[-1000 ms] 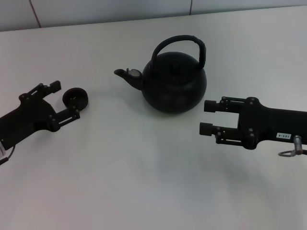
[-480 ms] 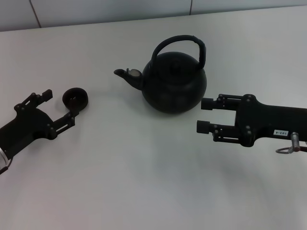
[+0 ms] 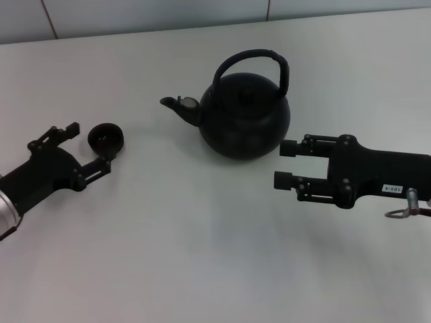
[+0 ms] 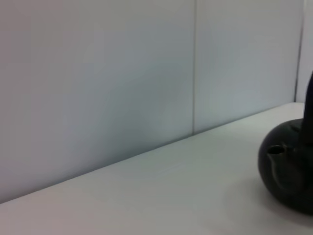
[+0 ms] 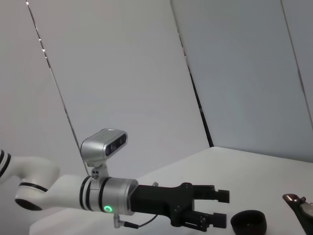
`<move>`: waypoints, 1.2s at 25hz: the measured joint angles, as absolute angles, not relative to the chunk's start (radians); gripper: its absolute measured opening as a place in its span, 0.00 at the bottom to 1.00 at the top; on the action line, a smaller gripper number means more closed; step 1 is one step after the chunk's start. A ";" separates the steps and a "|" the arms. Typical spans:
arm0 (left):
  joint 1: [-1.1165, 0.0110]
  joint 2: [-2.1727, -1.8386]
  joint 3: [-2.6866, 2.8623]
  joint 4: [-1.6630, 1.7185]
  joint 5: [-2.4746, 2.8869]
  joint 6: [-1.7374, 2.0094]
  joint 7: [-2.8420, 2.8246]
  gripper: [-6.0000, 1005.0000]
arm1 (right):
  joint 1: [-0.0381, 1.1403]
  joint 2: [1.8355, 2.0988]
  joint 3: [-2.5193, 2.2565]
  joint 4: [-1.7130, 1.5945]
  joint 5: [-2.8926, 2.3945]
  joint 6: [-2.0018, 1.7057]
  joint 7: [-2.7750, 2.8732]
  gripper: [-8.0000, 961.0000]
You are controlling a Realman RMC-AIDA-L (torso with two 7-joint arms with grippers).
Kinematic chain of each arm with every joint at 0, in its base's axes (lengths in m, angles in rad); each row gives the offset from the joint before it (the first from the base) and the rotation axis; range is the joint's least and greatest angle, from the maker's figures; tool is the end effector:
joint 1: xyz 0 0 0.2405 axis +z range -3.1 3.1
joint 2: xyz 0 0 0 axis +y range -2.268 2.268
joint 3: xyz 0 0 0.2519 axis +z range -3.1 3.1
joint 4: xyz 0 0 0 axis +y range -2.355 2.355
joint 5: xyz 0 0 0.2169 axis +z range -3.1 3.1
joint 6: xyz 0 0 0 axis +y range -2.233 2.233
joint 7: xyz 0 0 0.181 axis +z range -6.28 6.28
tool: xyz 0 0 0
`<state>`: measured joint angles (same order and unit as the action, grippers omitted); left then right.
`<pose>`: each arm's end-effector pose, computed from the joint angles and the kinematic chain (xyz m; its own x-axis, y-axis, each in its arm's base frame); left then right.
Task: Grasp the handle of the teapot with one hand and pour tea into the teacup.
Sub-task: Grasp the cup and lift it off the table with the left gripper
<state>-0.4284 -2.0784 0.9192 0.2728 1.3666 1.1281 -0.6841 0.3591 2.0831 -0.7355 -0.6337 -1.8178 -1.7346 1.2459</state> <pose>-0.3150 0.3479 -0.0677 0.8313 0.1644 0.5310 0.4895 -0.6691 -0.5591 0.2594 0.2888 -0.0220 0.7013 -0.2847 -0.6535 -0.4347 -0.8974 -0.0756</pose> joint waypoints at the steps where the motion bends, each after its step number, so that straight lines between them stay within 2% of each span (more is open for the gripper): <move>1: -0.437 -2.078 0.926 0.271 1.367 1.119 -0.684 0.84 | 0.359 2.083 -0.739 -0.634 -1.818 -1.736 1.249 0.68; 30: -0.494 -2.078 0.962 0.260 1.367 1.029 -0.683 0.84 | 0.389 2.082 -0.735 -0.633 -1.818 -1.729 1.245 0.68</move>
